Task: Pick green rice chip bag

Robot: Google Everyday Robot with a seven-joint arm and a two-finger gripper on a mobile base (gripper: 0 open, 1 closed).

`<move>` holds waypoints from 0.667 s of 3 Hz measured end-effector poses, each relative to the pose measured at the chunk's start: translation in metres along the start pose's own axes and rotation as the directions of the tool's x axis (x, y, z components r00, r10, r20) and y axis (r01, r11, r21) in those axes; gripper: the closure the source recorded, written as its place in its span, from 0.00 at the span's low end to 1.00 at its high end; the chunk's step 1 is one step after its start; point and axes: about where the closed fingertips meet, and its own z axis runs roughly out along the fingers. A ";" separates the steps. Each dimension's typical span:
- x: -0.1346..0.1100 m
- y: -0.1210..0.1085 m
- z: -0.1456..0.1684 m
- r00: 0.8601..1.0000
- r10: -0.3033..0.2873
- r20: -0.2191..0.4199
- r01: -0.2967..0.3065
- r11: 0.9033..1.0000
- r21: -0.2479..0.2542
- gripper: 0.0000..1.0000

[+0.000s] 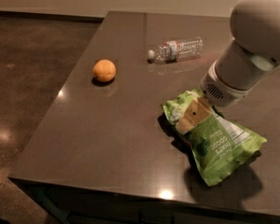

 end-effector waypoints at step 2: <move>-0.018 0.018 -0.006 1.000 -0.017 -0.001 0.017 1.000 -0.014 0.62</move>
Offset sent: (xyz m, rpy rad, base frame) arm 0.0007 0.0388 0.0292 0.0102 0.0026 0.0415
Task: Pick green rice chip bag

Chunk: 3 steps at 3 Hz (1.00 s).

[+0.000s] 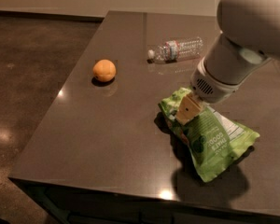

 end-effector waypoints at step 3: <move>-0.051 -0.004 -0.093 0.990 -0.129 0.050 0.127 0.991 0.039 1.00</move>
Offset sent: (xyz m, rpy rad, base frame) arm 0.0217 0.0138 0.1247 -0.0181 -0.0948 0.1228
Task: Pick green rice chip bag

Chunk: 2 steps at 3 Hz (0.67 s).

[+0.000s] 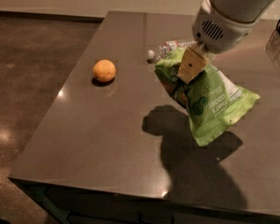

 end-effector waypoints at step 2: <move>-0.010 -0.001 -0.022 0.999 -0.023 0.035 0.022 1.000 0.019 1.00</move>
Offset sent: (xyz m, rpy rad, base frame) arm -0.0006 0.0022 0.0204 0.0061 -0.0328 0.0169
